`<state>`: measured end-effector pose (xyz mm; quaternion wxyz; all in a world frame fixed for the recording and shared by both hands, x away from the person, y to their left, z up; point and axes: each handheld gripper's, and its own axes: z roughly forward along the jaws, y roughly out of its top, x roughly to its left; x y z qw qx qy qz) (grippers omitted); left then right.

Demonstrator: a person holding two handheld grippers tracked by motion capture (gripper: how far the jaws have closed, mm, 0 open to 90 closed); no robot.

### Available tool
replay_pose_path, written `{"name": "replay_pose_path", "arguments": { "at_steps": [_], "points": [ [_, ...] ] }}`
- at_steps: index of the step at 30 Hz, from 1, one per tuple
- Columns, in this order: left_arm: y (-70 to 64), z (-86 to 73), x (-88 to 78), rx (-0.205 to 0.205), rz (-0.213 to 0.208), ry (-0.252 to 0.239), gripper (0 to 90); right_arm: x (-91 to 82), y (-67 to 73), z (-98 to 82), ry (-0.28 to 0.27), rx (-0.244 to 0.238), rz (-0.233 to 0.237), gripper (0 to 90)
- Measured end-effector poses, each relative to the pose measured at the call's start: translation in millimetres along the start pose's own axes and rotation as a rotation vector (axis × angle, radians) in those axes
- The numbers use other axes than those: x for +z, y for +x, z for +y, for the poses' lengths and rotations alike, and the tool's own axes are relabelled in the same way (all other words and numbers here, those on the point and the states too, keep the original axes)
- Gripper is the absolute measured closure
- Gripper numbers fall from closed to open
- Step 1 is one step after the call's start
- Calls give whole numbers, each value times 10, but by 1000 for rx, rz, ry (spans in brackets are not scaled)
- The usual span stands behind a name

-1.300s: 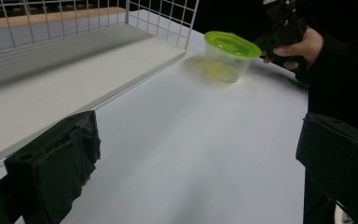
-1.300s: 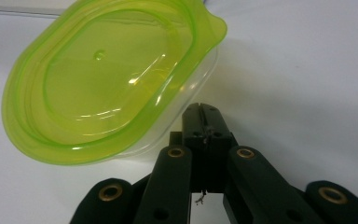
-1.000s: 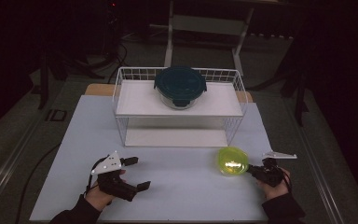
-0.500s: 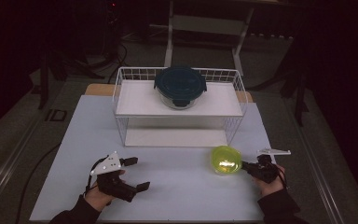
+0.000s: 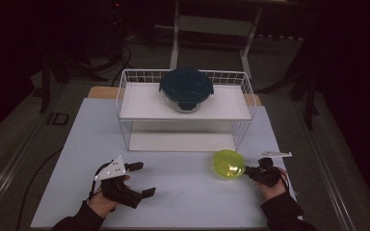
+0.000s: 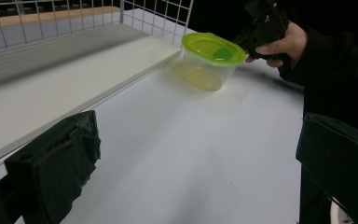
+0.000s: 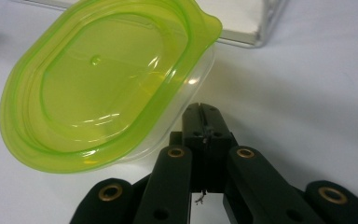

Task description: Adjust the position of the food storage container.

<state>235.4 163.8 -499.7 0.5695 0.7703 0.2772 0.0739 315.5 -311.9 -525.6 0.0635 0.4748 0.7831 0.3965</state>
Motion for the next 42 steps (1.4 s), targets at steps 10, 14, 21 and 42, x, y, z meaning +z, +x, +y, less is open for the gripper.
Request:
{"name": "replay_pose_path", "arguments": {
  "at_steps": [10,14,21,42],
  "points": [
    [0,1,-7,0,-4,-1,0,200,176,104,26,-39,39,900],
    [-2,0,-8,1,-4,-1,0,284,259,143,38,-44,62,900],
    [-3,1,-17,3,-2,-4,0,407,342,186,55,-63,72,900],
    [-13,3,0,13,-12,-2,0,642,598,294,80,-113,128,900]
  ]
}}
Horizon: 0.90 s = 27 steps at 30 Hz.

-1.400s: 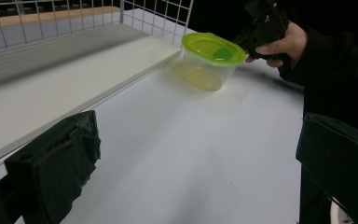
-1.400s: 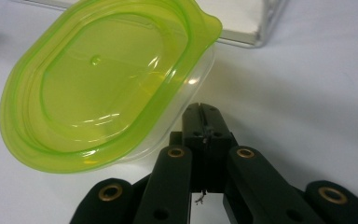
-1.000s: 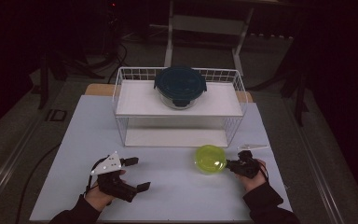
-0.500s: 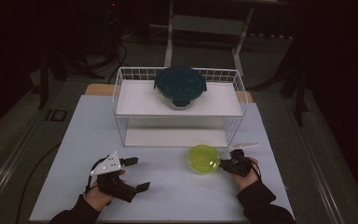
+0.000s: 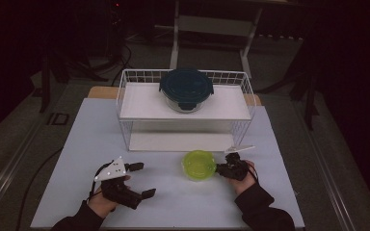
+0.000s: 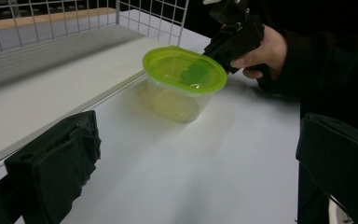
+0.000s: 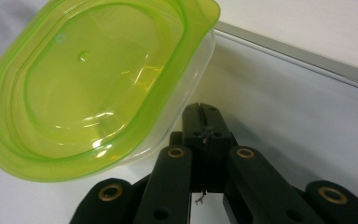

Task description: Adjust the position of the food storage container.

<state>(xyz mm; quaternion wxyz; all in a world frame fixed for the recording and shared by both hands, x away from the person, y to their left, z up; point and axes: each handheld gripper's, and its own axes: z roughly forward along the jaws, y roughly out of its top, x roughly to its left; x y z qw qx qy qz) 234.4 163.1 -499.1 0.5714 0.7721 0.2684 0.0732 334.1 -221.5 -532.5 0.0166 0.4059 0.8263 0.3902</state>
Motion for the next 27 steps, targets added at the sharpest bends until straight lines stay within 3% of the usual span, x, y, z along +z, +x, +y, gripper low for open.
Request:
{"name": "replay_pose_path", "arguments": {
  "at_steps": [15,27],
  "points": [
    [5,-2,3,-5,-2,4,0,266,276,123,31,-27,70,900],
    [9,-3,3,-3,-2,7,0,371,395,111,61,-31,106,900]
  ]
}}
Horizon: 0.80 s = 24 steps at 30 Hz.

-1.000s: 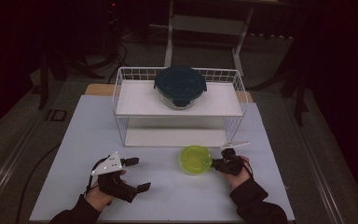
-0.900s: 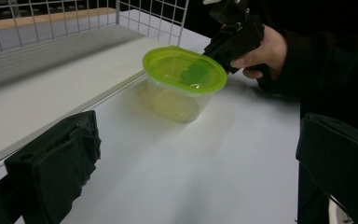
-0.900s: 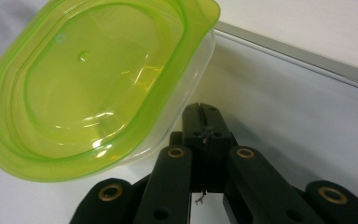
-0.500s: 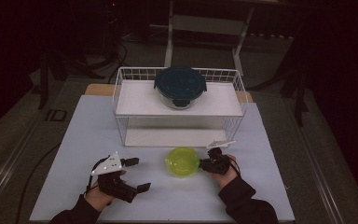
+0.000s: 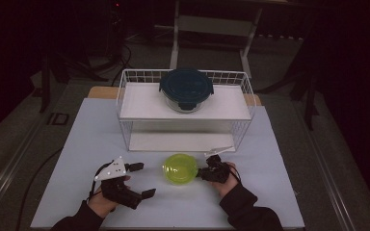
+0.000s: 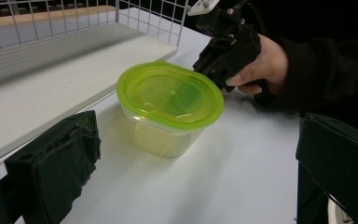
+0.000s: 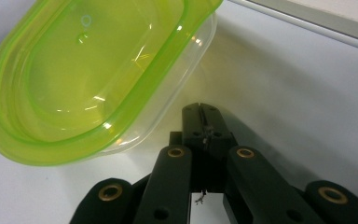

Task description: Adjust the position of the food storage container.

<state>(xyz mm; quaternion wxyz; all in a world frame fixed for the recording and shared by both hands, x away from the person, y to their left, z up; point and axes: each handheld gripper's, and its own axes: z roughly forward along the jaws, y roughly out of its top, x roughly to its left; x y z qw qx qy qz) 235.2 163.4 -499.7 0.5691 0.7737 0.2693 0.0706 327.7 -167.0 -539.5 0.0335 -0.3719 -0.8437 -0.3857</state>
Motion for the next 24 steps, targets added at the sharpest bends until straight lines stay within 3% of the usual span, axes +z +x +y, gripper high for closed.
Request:
{"name": "replay_pose_path", "arguments": {
  "at_steps": [7,15,21,23,24],
  "points": [
    [-1,3,-7,-1,-3,-4,0,5,33,20,-5,-10,2,900],
    [1,22,-13,-20,-7,-7,14,-239,-51,11,-46,-6,-48,890],
    [-34,66,2,-23,3,13,12,-496,-25,20,-95,-22,-88,771],
    [-47,89,0,-26,35,27,2,-576,3,34,-121,-24,-88,723],
    [-49,101,-5,-35,49,21,0,-629,25,48,-137,-32,-90,657]
  ]
}}
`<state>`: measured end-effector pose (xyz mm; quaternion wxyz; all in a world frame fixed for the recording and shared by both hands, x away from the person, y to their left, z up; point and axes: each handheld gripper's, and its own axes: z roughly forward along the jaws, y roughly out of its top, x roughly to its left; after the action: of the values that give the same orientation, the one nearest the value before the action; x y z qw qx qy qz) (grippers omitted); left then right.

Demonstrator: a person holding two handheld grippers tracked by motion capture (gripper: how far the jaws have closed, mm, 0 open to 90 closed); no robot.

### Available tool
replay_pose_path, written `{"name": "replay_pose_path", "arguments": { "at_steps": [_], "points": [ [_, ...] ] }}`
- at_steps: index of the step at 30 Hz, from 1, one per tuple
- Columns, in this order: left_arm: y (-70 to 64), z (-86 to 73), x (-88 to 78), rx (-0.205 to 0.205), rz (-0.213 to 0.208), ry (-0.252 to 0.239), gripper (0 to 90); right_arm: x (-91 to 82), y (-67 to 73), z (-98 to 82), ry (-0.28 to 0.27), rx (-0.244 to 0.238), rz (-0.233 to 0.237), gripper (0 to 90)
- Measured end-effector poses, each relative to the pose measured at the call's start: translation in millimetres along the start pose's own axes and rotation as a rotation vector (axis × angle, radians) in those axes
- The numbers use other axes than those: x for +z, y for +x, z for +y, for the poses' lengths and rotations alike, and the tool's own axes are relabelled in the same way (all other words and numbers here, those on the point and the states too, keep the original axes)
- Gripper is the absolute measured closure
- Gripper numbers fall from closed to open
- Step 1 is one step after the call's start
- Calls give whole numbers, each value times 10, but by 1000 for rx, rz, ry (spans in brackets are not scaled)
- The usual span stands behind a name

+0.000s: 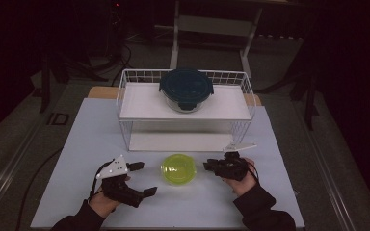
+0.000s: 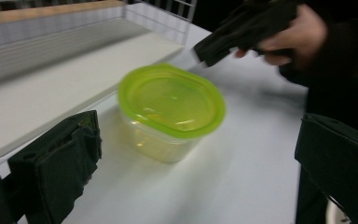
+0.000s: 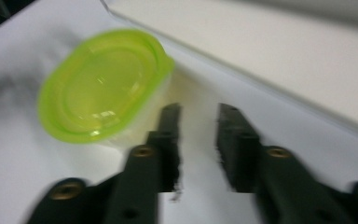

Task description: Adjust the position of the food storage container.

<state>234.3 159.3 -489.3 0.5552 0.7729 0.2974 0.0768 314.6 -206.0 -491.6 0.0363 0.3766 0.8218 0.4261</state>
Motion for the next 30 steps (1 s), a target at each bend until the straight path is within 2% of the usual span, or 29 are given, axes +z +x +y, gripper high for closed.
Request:
{"name": "replay_pose_path", "arguments": {
  "at_steps": [2,4,5,6,8,10,14,18,20,22,23,25,26,27,29,30],
  "points": [
    [12,27,-13,-35,-11,-4,0,-85,30,42,-30,-5,1,579],
    [20,50,-14,-44,-8,8,0,-130,53,73,-49,-1,17,496],
    [26,59,-18,-44,-12,-3,0,-149,62,86,-59,3,18,468],
    [27,64,-17,-52,-15,-17,0,-174,74,104,-79,13,34,410],
    [32,82,-10,-56,-1,-9,0,-195,88,129,-97,11,68,298],
    [37,102,2,-70,9,2,0,-195,89,147,-110,22,104,239],
    [45,176,22,-117,-3,-4,0,-166,107,168,-119,22,112,216],
    [92,244,82,-169,-17,22,0,-118,102,191,-132,42,139,171],
    [131,262,124,-219,-32,43,0,-74,91,215,-119,48,164,144],
    [164,264,158,-248,-24,63,0,-26,76,236,-98,64,183,144],
    [189,258,176,-276,-34,77,0,-1,65,244,-87,82,192,145],
    [243,231,212,-363,-69,91,0,49,44,249,-68,103,204,156],
    [260,217,225,-388,-82,94,0,75,39,248,-53,117,207,159],
    [276,196,249,-419,-80,104,0,96,38,247,-35,125,202,159],
    [276,180,282,-440,-80,120,0,156,35,239,-9,144,185,148],
    [283,170,298,-464,-82,126,0,179,27,233,2,172,197,142]
  ]
}}
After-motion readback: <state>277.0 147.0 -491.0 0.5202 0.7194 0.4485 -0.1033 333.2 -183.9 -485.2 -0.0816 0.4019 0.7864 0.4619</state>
